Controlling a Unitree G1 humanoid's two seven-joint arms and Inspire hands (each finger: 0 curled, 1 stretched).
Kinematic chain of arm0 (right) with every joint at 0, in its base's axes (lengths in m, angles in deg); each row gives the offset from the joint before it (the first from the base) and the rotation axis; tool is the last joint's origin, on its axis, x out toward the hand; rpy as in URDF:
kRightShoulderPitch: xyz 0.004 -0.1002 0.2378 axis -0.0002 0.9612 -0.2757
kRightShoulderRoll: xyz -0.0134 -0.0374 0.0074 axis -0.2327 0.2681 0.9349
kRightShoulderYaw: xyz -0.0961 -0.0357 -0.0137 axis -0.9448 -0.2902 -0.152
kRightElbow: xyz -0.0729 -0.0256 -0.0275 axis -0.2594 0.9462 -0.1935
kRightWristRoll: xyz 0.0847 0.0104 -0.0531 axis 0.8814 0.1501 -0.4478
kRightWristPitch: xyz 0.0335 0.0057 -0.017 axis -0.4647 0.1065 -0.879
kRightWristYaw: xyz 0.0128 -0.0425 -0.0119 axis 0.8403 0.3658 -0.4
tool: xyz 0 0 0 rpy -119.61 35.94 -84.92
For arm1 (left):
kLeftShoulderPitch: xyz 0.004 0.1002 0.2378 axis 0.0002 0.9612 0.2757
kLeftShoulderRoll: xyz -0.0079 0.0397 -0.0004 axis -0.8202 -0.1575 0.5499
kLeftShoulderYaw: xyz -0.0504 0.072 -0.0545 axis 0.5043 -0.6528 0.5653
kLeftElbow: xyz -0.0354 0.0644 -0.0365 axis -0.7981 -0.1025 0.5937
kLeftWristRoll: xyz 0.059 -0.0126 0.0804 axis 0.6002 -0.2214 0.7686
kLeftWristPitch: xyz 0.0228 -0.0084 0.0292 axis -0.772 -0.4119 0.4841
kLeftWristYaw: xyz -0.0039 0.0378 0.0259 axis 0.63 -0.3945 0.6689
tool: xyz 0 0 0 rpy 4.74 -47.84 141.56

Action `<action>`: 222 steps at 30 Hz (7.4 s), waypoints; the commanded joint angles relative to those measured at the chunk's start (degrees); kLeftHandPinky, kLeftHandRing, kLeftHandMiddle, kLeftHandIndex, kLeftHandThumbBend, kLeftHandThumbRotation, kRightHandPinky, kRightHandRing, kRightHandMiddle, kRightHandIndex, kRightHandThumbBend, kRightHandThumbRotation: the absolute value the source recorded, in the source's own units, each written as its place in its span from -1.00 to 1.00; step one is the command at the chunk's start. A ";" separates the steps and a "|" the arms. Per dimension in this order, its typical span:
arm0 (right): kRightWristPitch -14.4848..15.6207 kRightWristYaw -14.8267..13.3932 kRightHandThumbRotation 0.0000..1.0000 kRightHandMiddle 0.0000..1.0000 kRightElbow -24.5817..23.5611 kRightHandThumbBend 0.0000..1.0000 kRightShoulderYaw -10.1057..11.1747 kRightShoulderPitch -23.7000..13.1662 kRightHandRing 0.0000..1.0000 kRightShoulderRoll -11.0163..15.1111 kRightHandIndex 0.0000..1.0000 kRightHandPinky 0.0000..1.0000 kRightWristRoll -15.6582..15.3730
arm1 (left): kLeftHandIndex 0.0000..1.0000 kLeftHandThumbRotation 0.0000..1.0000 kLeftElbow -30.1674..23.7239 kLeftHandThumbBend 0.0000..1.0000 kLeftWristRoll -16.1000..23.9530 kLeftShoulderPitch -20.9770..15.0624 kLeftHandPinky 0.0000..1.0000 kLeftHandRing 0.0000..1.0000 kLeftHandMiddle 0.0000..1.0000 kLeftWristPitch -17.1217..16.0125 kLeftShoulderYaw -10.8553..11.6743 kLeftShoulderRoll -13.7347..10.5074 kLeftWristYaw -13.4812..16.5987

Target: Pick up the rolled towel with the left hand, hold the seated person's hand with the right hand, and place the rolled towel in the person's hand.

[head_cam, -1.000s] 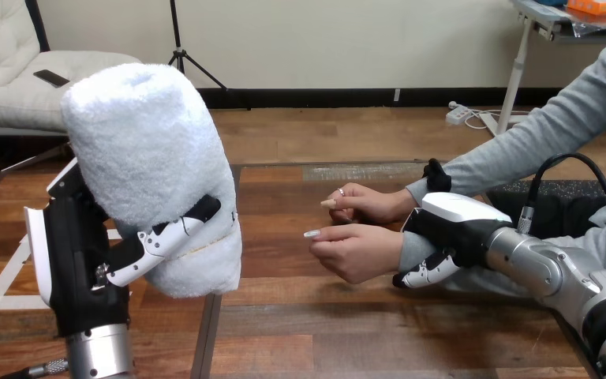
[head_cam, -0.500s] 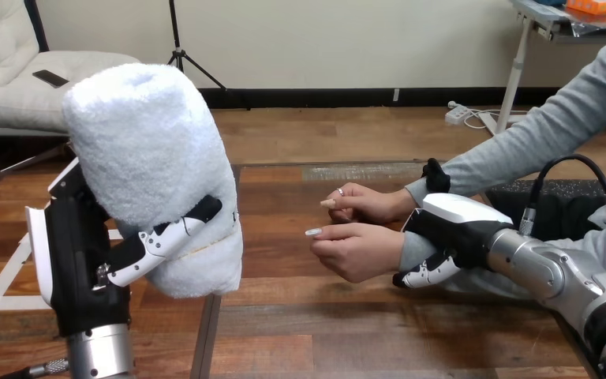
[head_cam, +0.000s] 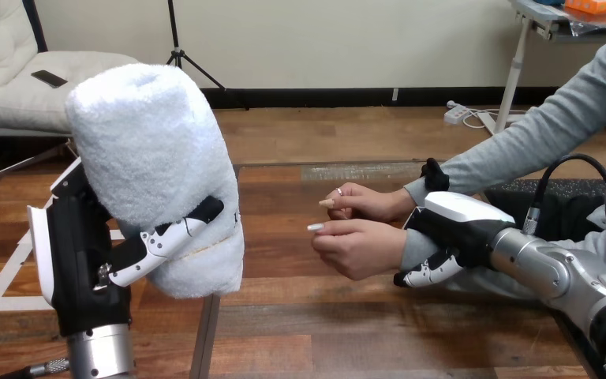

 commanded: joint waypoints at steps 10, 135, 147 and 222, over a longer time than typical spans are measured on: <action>-2.37 0.65 -0.57 -0.52 -0.94 -0.05 2.98 -1.49 -0.63 -0.25 -0.50 -0.72 3.28 | -0.12 -1.00 0.24 0.17 -0.14 -3.54 -0.43 -0.33 -0.19 -1.20 -0.29 -0.05 -0.12; -8.09 2.75 -0.57 -0.54 -3.27 0.00 5.62 -2.42 -0.65 1.66 -0.53 -0.73 5.67 | -0.19 -1.00 53.09 0.11 9.42 -39.81 -0.38 -0.33 -0.23 -8.95 -1.55 -6.09 12.34; -8.42 3.32 -0.62 -0.53 -3.56 0.01 6.17 -3.26 -0.64 1.51 -0.53 -0.72 5.91 | -0.19 -1.00 53.26 0.09 9.02 -39.53 -0.38 -0.32 -0.22 -9.50 -1.76 -5.66 12.07; -4.41 4.48 -0.31 -0.47 -4.44 0.07 5.23 -10.07 -0.56 -2.15 -0.48 -0.63 3.66 | -0.19 -1.00 54.38 0.12 9.49 -39.08 -0.37 -0.31 -0.22 -9.65 -5.37 -2.97 13.32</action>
